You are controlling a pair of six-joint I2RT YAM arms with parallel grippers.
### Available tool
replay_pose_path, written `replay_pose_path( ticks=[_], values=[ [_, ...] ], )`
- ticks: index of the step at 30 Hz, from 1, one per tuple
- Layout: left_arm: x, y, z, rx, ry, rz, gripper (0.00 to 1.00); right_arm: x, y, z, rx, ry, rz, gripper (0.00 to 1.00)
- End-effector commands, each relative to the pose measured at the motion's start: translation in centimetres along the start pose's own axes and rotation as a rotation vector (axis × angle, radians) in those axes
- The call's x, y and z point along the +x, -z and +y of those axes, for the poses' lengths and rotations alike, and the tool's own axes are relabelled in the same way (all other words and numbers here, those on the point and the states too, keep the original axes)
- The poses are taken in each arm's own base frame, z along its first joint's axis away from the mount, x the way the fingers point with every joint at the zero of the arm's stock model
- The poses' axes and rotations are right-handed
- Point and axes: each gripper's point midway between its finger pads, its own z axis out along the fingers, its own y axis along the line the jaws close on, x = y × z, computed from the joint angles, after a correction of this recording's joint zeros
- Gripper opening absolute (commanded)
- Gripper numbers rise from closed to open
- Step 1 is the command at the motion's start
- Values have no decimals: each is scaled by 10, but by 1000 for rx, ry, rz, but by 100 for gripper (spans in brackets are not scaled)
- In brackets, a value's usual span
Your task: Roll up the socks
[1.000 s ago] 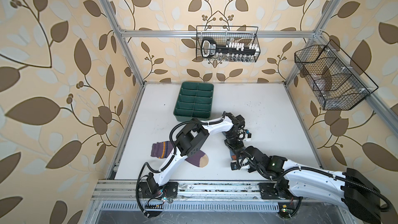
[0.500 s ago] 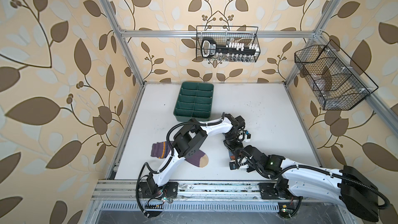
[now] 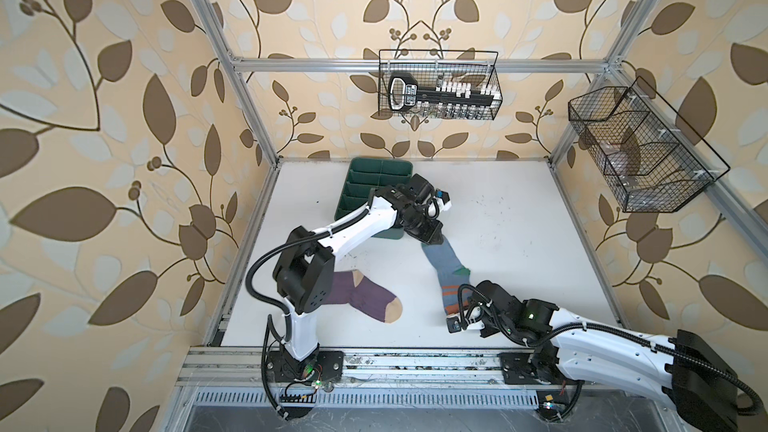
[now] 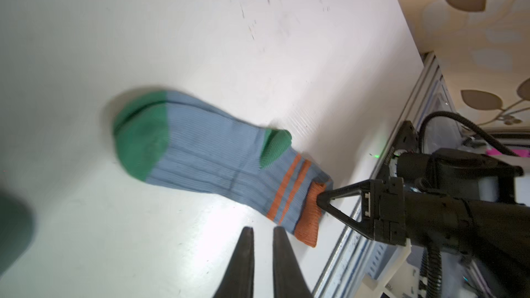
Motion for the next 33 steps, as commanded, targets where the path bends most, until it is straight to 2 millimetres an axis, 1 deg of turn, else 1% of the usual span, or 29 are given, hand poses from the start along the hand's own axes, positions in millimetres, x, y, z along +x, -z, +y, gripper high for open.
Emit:
replay_pose_path(
  ticks=[1,2,3,4,5,6,8,10,11,13,14,15,18,21,24,25,28,30,33],
  values=[
    [-35,89,12,-311,-121,-278,16,1,4,18,-133,-34,4,0],
    [-39,118,17,-399,-146,-358,18,-1,6,18,-168,-58,11,0],
    [-40,149,20,-477,-161,-448,24,-5,7,17,-195,-82,11,0],
    [-40,180,27,-572,-156,-553,32,-9,8,17,-229,-104,9,0],
    [-37,207,30,-642,-161,-649,42,-15,10,18,-272,-141,0,0],
    [-32,224,30,-674,-180,-720,50,-20,11,17,-300,-166,-12,0],
    [-16,254,24,-717,-251,-829,74,-29,13,14,-362,-212,-21,0],
    [0,267,15,-709,-322,-860,90,-35,15,9,-413,-254,-20,0],
    [10,269,10,-685,-356,-854,98,-36,15,5,-437,-278,-22,0],
    [26,262,-6,-598,-443,-821,99,-38,13,-2,-478,-326,-25,0],
    [34,257,-10,-562,-463,-817,99,-41,11,-4,-508,-356,-33,0],
    [39,253,-11,-543,-461,-823,99,-43,8,-5,-538,-381,-43,0],
    [57,231,-12,-468,-469,-778,99,-47,-4,-6,-663,-461,-38,0],
    [64,215,-15,-432,-491,-719,99,-44,-13,-1,-759,-470,16,0],
    [64,197,-14,-462,-525,-645,99,-42,-20,-10,-761,-495,21,0],
    [63,188,-14,-477,-537,-614,99,-42,-21,-16,-742,-505,11,0],
    [67,150,-20,-495,-634,-518,99,-34,-22,-36,-670,-547,-12,0],
    [72,126,-30,-478,-702,-475,99,-29,-22,-44,-622,-575,-28,0],
    [80,101,-44,-418,-760,-401,99,-27,-22,-44,-603,-578,-41,0]
  ],
)
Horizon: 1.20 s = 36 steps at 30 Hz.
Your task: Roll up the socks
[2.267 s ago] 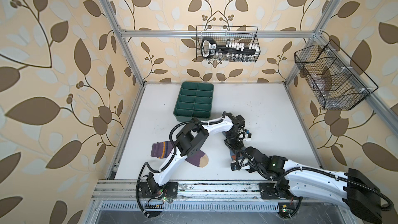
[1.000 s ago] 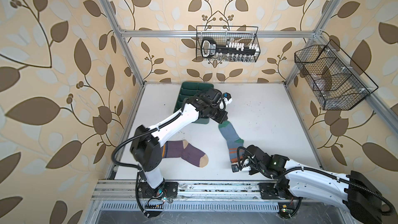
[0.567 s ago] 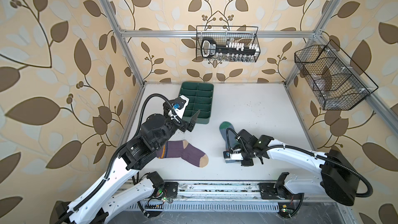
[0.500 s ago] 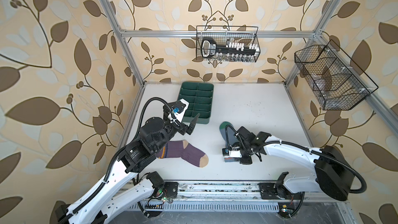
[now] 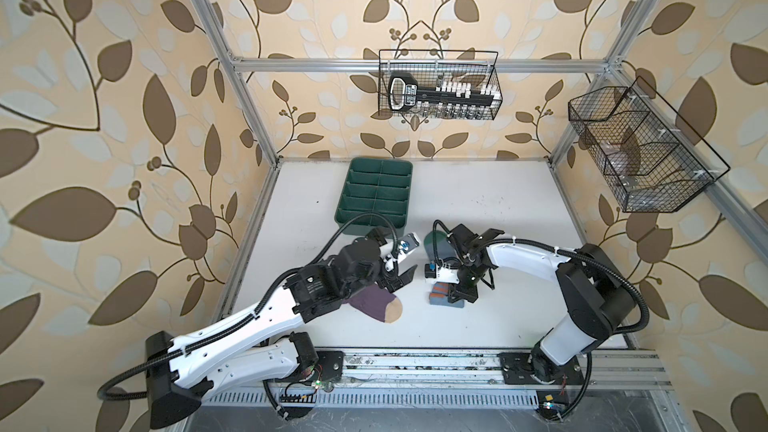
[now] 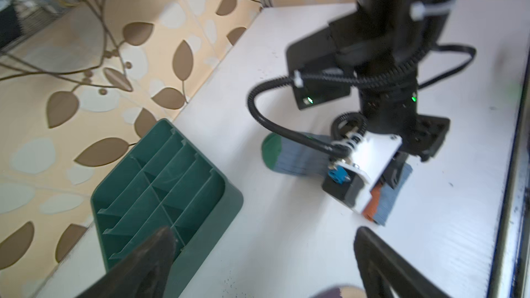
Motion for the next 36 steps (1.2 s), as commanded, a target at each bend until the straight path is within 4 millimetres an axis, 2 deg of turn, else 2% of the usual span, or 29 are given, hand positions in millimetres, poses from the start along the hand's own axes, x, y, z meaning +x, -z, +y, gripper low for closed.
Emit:
replay_pose_path(
  ticks=[1,5,10,15,17,21,24,25,27,28,30,33,36],
  values=[
    [-9,-5,-13,26,-80,-11,99,1,0,0,13,14,-16,0],
    [1,-4,-52,105,-244,-16,99,2,-4,-7,24,12,15,0],
    [26,-18,-96,121,-464,15,98,11,-8,-5,9,-3,33,0],
    [52,-38,-119,138,-512,64,98,30,-19,-10,37,3,130,0],
    [64,-44,-130,177,-510,85,99,28,-19,-8,39,6,124,0],
    [71,-55,-152,232,-509,77,98,20,-18,-3,45,36,84,0],
    [79,-68,-158,228,-499,121,92,22,-23,-4,64,41,107,0],
    [84,-71,-164,249,-518,138,98,23,-26,1,44,54,118,0],
    [86,-82,-162,209,-498,171,99,24,-29,3,44,68,140,0],
    [91,-87,-162,193,-503,198,96,23,-31,0,54,49,135,0],
    [99,-97,-165,184,-535,235,87,24,-34,8,20,56,127,0],
    [107,-108,-162,131,-532,255,83,22,-34,8,33,51,121,0],
    [102,-113,-154,69,-528,237,79,16,-29,16,0,69,82,0]
  ],
)
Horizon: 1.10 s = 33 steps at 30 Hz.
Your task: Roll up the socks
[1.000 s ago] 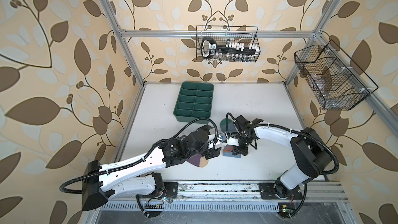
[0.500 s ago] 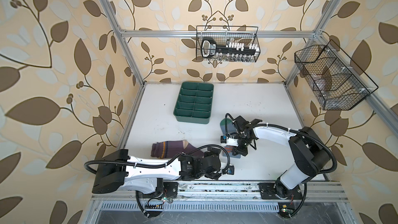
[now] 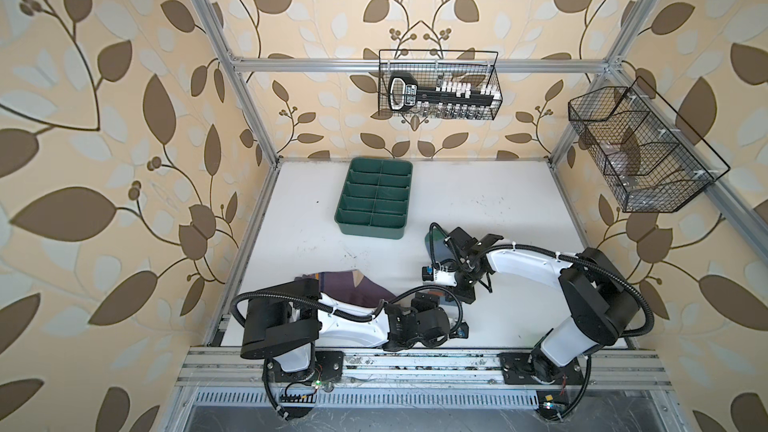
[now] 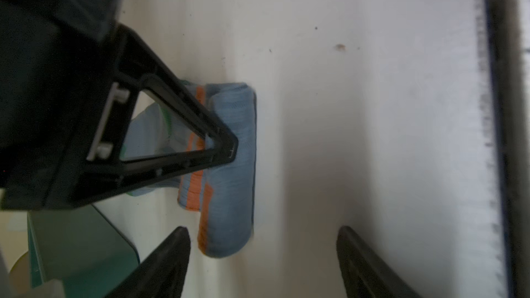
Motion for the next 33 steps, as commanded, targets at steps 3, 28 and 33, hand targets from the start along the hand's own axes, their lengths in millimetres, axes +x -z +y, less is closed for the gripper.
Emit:
replay_pose_path(
  ticks=[3,28,33],
  values=[
    [5,-5,18,-131,-7,24,76,20,-18,21,-78,-40,48,0],
    [-12,4,-7,57,64,-5,43,0,-24,23,-317,-188,-23,0],
    [-7,-3,-18,89,77,17,30,-1,-26,11,-264,-222,-16,0]
  ],
)
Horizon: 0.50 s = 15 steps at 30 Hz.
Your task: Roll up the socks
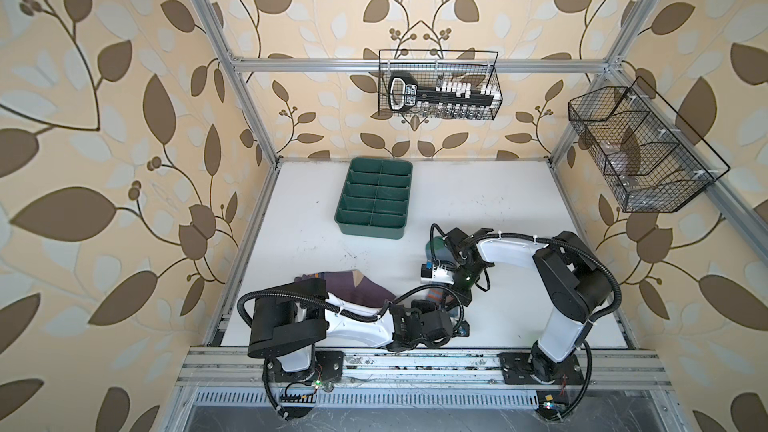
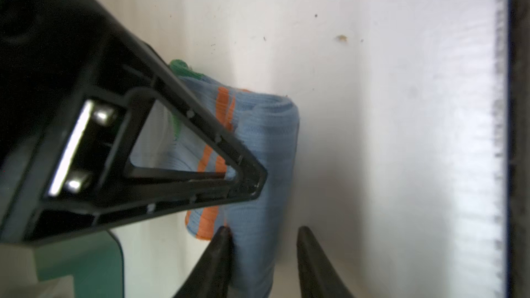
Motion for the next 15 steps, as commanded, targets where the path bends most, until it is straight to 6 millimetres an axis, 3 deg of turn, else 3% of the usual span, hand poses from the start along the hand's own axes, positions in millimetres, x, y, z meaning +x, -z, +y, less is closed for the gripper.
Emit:
replay_pose_path(
  ticks=[1,7,13,15],
  values=[
    [-6,-3,-6,21,20,-8,27,5,-7,-25,88,-11,49,0],
    [5,-13,1,-53,26,23,25,4,-6,-23,102,2,55,0],
    [11,-20,9,-101,31,66,0,-2,-1,-23,132,3,32,0],
    [11,-19,14,-112,45,75,0,-2,3,-25,170,4,27,0]
  ],
)
